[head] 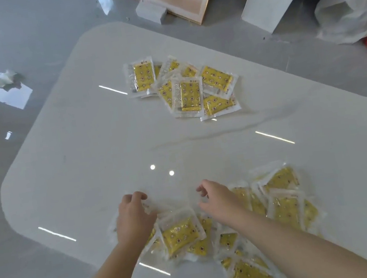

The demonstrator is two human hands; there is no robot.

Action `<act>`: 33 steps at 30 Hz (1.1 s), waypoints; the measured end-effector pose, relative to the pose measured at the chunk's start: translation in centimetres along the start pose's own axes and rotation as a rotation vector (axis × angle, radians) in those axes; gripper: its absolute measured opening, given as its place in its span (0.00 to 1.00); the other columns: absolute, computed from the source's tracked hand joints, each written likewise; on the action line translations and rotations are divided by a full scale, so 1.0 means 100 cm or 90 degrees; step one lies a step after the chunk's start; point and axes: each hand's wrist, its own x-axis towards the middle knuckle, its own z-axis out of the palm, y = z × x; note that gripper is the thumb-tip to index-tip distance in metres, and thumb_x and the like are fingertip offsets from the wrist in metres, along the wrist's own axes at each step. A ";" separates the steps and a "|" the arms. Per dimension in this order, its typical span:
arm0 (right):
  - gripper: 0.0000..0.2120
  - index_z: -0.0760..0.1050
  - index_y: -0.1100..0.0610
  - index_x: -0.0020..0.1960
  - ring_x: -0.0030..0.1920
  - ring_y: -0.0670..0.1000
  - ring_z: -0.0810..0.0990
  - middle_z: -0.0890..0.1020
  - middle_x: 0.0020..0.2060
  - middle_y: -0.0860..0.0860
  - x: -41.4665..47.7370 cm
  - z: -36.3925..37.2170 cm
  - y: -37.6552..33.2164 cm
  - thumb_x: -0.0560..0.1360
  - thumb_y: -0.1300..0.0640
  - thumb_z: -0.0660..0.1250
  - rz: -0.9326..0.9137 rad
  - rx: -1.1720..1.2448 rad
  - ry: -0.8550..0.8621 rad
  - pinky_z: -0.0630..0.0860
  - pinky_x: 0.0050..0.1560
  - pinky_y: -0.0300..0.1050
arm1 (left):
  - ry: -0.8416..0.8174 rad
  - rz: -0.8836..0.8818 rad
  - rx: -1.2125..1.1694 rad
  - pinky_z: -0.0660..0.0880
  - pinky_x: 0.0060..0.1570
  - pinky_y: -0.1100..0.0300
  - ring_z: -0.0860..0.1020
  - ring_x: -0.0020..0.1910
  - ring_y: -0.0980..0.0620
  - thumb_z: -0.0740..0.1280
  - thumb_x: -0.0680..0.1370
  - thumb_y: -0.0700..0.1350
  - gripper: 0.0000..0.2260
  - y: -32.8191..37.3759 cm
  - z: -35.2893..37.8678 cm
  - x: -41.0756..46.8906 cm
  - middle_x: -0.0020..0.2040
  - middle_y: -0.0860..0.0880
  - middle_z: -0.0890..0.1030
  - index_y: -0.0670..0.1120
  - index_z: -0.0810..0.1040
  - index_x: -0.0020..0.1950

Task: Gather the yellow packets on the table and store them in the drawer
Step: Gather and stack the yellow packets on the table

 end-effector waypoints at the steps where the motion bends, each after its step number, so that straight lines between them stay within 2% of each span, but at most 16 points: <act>1: 0.19 0.68 0.50 0.66 0.55 0.48 0.76 0.75 0.58 0.46 -0.002 0.010 -0.006 0.76 0.51 0.65 -0.020 -0.050 -0.008 0.75 0.55 0.46 | 0.011 0.004 0.023 0.73 0.53 0.53 0.71 0.60 0.48 0.72 0.71 0.44 0.24 -0.009 0.001 -0.004 0.63 0.49 0.69 0.49 0.71 0.65; 4: 0.27 0.64 0.50 0.70 0.62 0.52 0.72 0.71 0.64 0.49 0.001 0.033 -0.021 0.74 0.46 0.67 -0.085 -0.208 -0.032 0.70 0.60 0.49 | -0.002 0.020 0.098 0.74 0.52 0.50 0.67 0.63 0.44 0.75 0.68 0.48 0.34 -0.030 0.003 -0.011 0.67 0.48 0.65 0.52 0.64 0.70; 6: 0.31 0.63 0.50 0.70 0.63 0.54 0.70 0.71 0.64 0.50 0.004 0.045 -0.029 0.72 0.45 0.70 -0.116 -0.313 -0.051 0.67 0.62 0.52 | -0.004 0.027 0.164 0.76 0.48 0.51 0.68 0.61 0.44 0.76 0.67 0.52 0.36 -0.039 0.006 -0.012 0.66 0.48 0.65 0.53 0.63 0.70; 9: 0.32 0.64 0.52 0.68 0.61 0.55 0.71 0.72 0.61 0.52 0.007 0.058 -0.038 0.70 0.47 0.74 -0.151 -0.426 -0.052 0.66 0.61 0.53 | 0.013 0.061 0.238 0.76 0.44 0.54 0.71 0.55 0.46 0.76 0.66 0.54 0.36 -0.045 0.007 -0.007 0.59 0.48 0.69 0.51 0.65 0.70; 13: 0.36 0.62 0.55 0.68 0.60 0.56 0.73 0.74 0.59 0.53 0.008 0.063 -0.045 0.68 0.48 0.77 -0.132 -0.448 -0.047 0.66 0.61 0.53 | -0.014 0.090 0.253 0.73 0.40 0.59 0.75 0.50 0.49 0.71 0.71 0.54 0.30 -0.045 -0.001 0.005 0.55 0.50 0.71 0.50 0.63 0.69; 16: 0.32 0.64 0.57 0.65 0.56 0.56 0.75 0.76 0.57 0.53 0.008 0.062 -0.049 0.68 0.50 0.77 -0.106 -0.436 -0.043 0.68 0.56 0.51 | -0.031 0.117 0.233 0.72 0.38 0.60 0.76 0.50 0.50 0.70 0.73 0.52 0.28 -0.043 -0.007 0.013 0.55 0.51 0.71 0.50 0.62 0.67; 18: 0.29 0.66 0.59 0.63 0.54 0.56 0.77 0.77 0.55 0.54 0.007 0.059 -0.051 0.69 0.51 0.76 -0.075 -0.413 -0.056 0.69 0.52 0.49 | -0.042 0.154 0.229 0.73 0.40 0.61 0.75 0.52 0.50 0.71 0.73 0.51 0.30 -0.043 -0.010 0.017 0.57 0.50 0.70 0.51 0.60 0.69; 20: 0.24 0.71 0.59 0.59 0.51 0.56 0.79 0.78 0.51 0.54 0.007 0.054 -0.052 0.69 0.50 0.76 -0.030 -0.381 -0.085 0.70 0.47 0.48 | -0.076 0.216 0.282 0.74 0.47 0.60 0.72 0.57 0.49 0.73 0.71 0.53 0.37 -0.044 -0.014 0.019 0.62 0.49 0.67 0.52 0.56 0.73; 22: 0.20 0.76 0.58 0.55 0.48 0.56 0.81 0.79 0.48 0.53 0.008 0.050 -0.050 0.69 0.49 0.76 0.005 -0.363 -0.112 0.72 0.43 0.46 | -0.088 0.289 0.409 0.73 0.54 0.58 0.68 0.63 0.47 0.74 0.70 0.54 0.43 -0.048 -0.016 0.019 0.70 0.49 0.60 0.54 0.50 0.76; 25: 0.18 0.77 0.58 0.53 0.46 0.55 0.80 0.80 0.48 0.53 0.008 0.046 -0.046 0.71 0.48 0.74 0.029 -0.335 -0.130 0.72 0.41 0.45 | -0.069 0.352 0.530 0.71 0.56 0.56 0.62 0.69 0.43 0.74 0.70 0.50 0.47 -0.055 -0.017 0.019 0.77 0.47 0.45 0.55 0.44 0.78; 27: 0.16 0.77 0.59 0.53 0.44 0.54 0.77 0.80 0.49 0.53 0.009 0.042 -0.044 0.72 0.49 0.73 0.027 -0.311 -0.129 0.71 0.41 0.45 | -0.070 0.384 0.569 0.70 0.58 0.55 0.59 0.71 0.42 0.73 0.72 0.47 0.48 -0.057 -0.015 0.020 0.78 0.47 0.40 0.55 0.40 0.78; 28: 0.15 0.76 0.58 0.53 0.45 0.54 0.77 0.80 0.49 0.53 0.009 0.040 -0.043 0.72 0.50 0.73 0.019 -0.297 -0.125 0.71 0.41 0.45 | -0.072 0.393 0.582 0.70 0.58 0.55 0.60 0.71 0.42 0.73 0.72 0.46 0.48 -0.056 -0.015 0.020 0.77 0.46 0.41 0.55 0.39 0.77; 30: 0.16 0.75 0.57 0.56 0.49 0.55 0.78 0.79 0.51 0.53 0.010 0.034 -0.040 0.73 0.50 0.72 0.011 -0.256 -0.116 0.71 0.42 0.45 | -0.056 0.397 0.593 0.71 0.56 0.55 0.64 0.67 0.43 0.75 0.69 0.46 0.48 -0.052 -0.013 0.022 0.75 0.44 0.49 0.54 0.42 0.75; 33: 0.18 0.74 0.56 0.59 0.52 0.55 0.78 0.79 0.55 0.52 0.011 0.023 -0.037 0.73 0.49 0.72 0.010 -0.194 -0.105 0.74 0.47 0.47 | -0.034 0.398 0.609 0.70 0.52 0.56 0.69 0.60 0.46 0.73 0.70 0.44 0.35 -0.038 -0.016 0.023 0.68 0.46 0.63 0.51 0.57 0.71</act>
